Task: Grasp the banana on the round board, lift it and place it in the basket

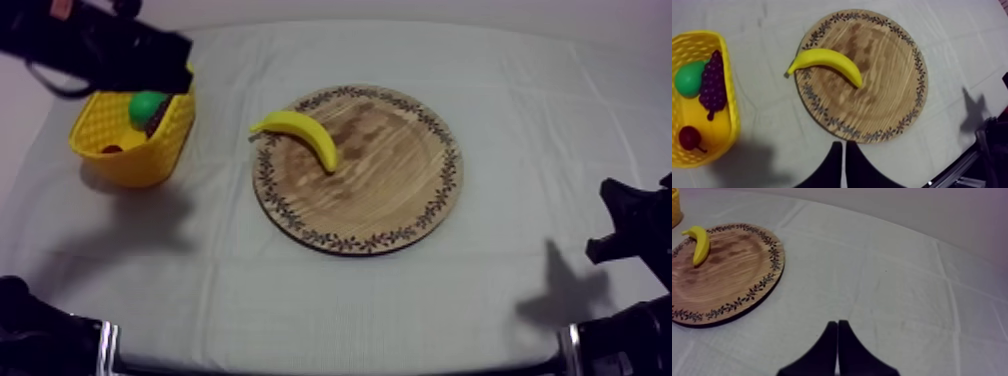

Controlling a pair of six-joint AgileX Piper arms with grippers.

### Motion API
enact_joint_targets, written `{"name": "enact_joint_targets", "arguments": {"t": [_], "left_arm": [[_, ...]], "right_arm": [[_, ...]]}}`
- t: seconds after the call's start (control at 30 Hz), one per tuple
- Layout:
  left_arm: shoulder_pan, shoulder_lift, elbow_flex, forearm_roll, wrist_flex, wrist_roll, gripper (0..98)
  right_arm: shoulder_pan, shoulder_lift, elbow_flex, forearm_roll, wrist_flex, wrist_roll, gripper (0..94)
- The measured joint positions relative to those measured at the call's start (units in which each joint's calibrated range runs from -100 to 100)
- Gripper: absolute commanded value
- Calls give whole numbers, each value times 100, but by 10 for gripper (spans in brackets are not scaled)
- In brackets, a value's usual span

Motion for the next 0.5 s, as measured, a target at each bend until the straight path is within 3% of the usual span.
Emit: {"name": "enact_joint_targets", "arguments": {"t": [0.5], "left_arm": [[139, 2706, -3054, 131, 1376, 133, 0]], "right_arm": [[0, 0, 0, 0, 0, 0, 3]]}}
